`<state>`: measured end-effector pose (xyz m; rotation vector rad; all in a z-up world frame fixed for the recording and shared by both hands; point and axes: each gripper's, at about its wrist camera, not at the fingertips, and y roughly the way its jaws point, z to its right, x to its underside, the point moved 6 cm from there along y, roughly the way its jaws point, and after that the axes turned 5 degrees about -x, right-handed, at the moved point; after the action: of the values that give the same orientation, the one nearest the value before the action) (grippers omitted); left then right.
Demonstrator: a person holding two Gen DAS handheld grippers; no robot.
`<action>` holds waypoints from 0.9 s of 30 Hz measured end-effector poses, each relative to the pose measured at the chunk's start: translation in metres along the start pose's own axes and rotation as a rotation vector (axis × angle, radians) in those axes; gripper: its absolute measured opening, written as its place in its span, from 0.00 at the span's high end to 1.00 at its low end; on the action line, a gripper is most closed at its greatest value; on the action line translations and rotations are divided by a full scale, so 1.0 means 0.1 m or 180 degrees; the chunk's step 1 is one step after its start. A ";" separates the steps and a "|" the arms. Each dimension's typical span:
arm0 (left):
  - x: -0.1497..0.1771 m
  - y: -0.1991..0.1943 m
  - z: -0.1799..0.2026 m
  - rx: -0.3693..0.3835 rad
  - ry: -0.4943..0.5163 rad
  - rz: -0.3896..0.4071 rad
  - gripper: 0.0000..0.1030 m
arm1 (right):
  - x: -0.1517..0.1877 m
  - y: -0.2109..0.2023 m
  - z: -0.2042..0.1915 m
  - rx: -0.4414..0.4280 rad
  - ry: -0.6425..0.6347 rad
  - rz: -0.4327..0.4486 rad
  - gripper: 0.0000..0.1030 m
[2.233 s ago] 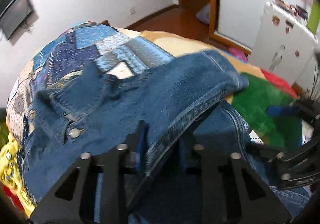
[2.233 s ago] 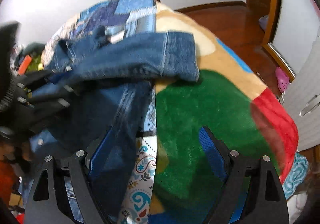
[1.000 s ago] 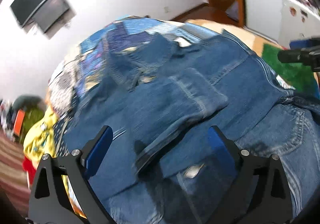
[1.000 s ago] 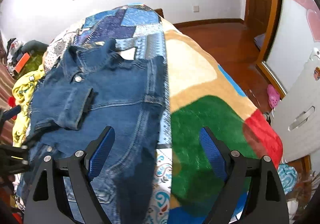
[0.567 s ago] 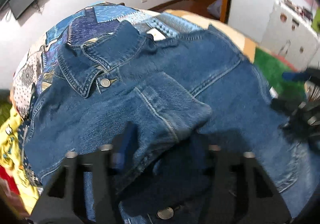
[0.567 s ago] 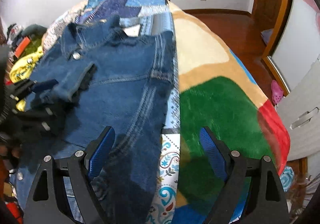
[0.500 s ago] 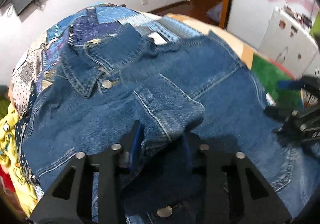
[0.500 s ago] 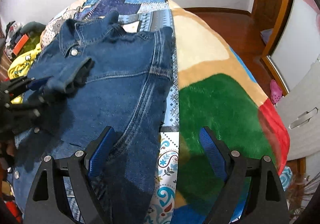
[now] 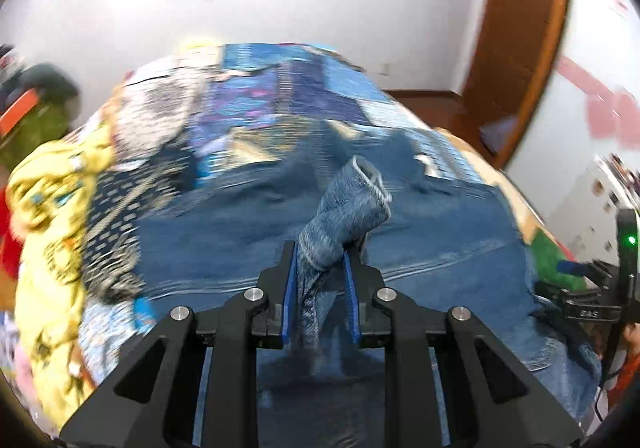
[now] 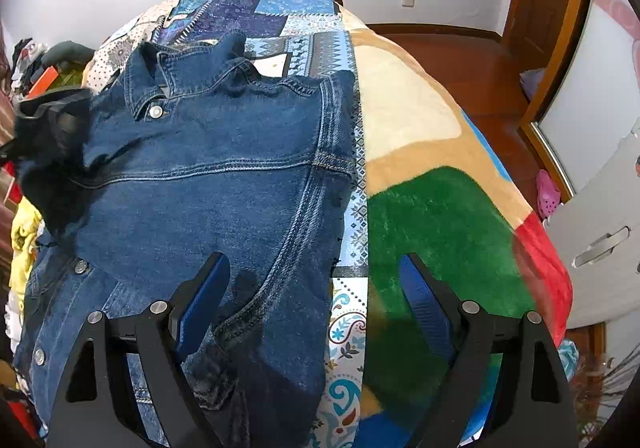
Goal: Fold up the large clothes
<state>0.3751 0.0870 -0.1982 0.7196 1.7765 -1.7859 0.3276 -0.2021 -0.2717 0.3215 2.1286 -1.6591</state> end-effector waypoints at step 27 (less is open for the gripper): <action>0.49 0.42 -1.75 -0.0100 -0.1131 -0.0639 0.32 | -0.60 -0.06 -0.02 -0.0091 0.0072 0.0273 0.18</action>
<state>0.3704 0.2618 -0.2625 0.1968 1.6740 -1.8710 0.3776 -0.1979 -0.2387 0.4187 2.1222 -1.5827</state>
